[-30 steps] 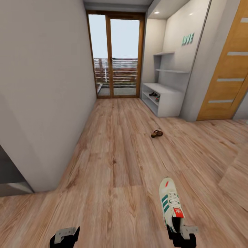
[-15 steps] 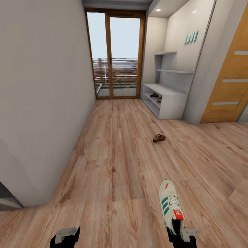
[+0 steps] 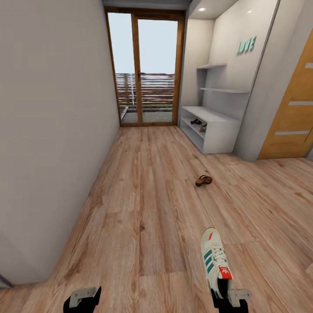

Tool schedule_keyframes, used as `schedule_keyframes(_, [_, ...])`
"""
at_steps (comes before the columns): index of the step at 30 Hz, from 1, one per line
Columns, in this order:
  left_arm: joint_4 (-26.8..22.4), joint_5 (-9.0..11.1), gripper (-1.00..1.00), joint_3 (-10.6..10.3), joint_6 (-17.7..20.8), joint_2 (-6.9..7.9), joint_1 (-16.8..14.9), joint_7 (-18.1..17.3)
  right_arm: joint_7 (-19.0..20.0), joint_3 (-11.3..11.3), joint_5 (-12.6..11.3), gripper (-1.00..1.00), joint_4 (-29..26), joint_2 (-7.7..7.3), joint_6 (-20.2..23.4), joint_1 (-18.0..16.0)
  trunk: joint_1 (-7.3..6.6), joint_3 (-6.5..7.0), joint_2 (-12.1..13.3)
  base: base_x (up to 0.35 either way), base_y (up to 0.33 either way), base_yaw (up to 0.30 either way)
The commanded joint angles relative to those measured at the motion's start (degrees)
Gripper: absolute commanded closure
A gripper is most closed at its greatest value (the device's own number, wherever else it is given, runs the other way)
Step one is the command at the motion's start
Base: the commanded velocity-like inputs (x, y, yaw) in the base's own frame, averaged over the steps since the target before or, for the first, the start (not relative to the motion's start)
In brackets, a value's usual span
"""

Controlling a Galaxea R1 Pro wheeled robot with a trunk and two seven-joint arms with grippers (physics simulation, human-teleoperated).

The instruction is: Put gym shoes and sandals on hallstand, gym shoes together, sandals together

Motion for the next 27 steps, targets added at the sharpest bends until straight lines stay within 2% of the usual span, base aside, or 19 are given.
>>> schedule_keyframes(1, [0.1,-0.5,-1.0,0.4,-0.2,-0.06,-0.1,-0.4,0.0,0.3,-0.3,1.0,0.0,-0.05,-0.2,0.0,0.02,-0.05,0.0,0.339,0.0,0.0])
schedule_keyframes(27, [0.3,-0.5,-1.0,0.4,-0.3,-0.07,-0.1,-0.4,0.1,0.2,-0.3,1.0,0.0,-0.05,-0.3,0.0,0.02,-0.05,0.0,0.339,0.0,0.0])
